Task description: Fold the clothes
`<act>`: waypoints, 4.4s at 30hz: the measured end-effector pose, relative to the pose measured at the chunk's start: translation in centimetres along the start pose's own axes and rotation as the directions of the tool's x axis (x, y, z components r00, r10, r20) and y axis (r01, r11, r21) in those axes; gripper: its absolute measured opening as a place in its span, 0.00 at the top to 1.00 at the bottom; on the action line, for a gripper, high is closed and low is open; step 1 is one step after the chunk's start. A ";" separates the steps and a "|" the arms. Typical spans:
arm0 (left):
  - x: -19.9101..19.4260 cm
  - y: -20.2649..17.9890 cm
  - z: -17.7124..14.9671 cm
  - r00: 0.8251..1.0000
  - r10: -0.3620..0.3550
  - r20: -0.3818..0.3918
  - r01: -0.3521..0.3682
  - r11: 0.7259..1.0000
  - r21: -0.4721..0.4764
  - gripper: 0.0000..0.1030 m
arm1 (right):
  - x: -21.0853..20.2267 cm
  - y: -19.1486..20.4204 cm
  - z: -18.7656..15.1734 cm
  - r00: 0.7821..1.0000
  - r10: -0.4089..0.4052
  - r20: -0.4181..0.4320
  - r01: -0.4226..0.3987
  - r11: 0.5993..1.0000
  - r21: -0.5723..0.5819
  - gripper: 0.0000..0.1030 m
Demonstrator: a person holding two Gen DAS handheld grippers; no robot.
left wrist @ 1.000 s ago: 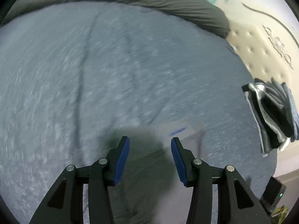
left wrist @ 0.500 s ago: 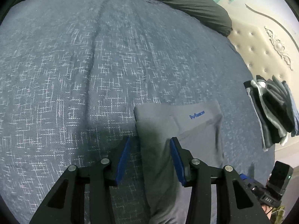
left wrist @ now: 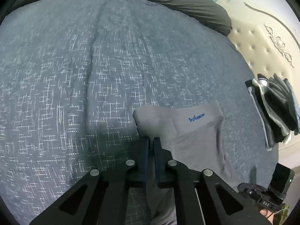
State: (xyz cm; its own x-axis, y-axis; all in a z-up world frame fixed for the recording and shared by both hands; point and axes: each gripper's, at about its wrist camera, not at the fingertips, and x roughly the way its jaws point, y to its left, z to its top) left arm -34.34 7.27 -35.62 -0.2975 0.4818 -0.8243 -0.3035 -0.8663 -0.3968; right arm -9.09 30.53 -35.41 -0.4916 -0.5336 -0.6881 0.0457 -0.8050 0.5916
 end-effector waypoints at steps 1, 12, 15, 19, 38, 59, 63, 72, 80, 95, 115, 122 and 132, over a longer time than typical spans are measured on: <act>-0.1 0.1 0.1 1.000 -0.001 0.005 0.001 1.000 -0.004 0.95 | -0.1 -0.1 -0.1 1.000 0.001 0.001 -0.001 1.000 0.003 0.99; 0.9 1.0 0.7 1.000 -0.012 0.000 0.012 0.997 -0.070 0.95 | 0.0 -0.6 -0.9 1.000 -0.007 -0.011 0.007 0.999 0.044 0.99; 1.0 0.5 0.6 1.000 0.008 0.000 -0.008 0.999 -0.049 0.95 | 0.2 -0.3 -1.0 1.000 -0.011 -0.016 0.011 0.999 0.035 0.99; 0.9 0.2 0.5 1.000 0.027 0.003 -0.026 0.999 -0.036 0.95 | 0.3 -0.1 -1.1 1.000 -0.020 -0.019 0.021 0.999 0.032 0.97; -0.3 -0.5 -0.1 0.997 0.076 0.031 -0.077 0.996 0.040 0.88 | -1.4 -0.9 0.2 0.997 -0.036 0.070 0.030 0.997 0.075 0.76; -0.2 1.1 -0.1 0.999 -0.041 0.019 0.040 0.999 0.032 0.88 | 3.7 5.8 10.2 0.998 -0.058 -0.002 0.057 0.993 -0.108 0.63; 0.3 1.3 -0.1 0.998 -0.057 0.012 0.056 0.998 0.023 0.88 | 5.9 5.9 12.4 0.996 -0.078 -0.033 0.075 0.993 -0.096 0.63; 0.7 2.0 -0.3 0.997 -0.081 0.009 0.081 0.997 0.004 0.88 | 9.4 5.6 14.4 0.991 -0.121 -0.059 0.113 0.986 -0.125 0.63; 1.2 2.2 0.0 0.995 -0.103 0.004 0.103 0.995 -0.002 0.88 | 11.7 6.0 15.3 0.982 -0.171 -0.084 0.148 0.962 -0.230 0.97; 1.1 1.8 0.3 0.997 -0.072 0.010 0.072 0.997 0.020 0.89 | 14.0 5.5 16.3 0.964 -0.243 -0.104 0.203 0.933 -0.296 0.95; -2.2 1.7 -2.2 0.998 -0.065 0.014 0.065 0.998 0.023 0.89 | 1.7 0.6 5.4 0.968 -0.139 -0.209 0.106 0.981 -0.162 0.72; -2.7 0.8 -3.3 0.998 -0.062 -0.001 0.062 0.998 0.029 0.89 | 0.8 -0.1 5.0 0.969 -0.150 -0.198 0.121 0.981 -0.153 0.97; -2.9 1.2 -3.3 0.999 -0.053 -0.002 0.053 0.998 0.020 0.89 | -0.7 -1.1 4.6 0.972 -0.144 -0.184 0.117 0.982 -0.148 0.99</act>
State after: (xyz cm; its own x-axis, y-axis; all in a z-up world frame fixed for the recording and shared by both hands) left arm -30.84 4.42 -35.07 -0.2793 0.5268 -0.8028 -0.3366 -0.8367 -0.4319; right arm -12.80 33.00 -33.68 -0.3250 -0.4510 -0.8312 0.1164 -0.8913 0.4381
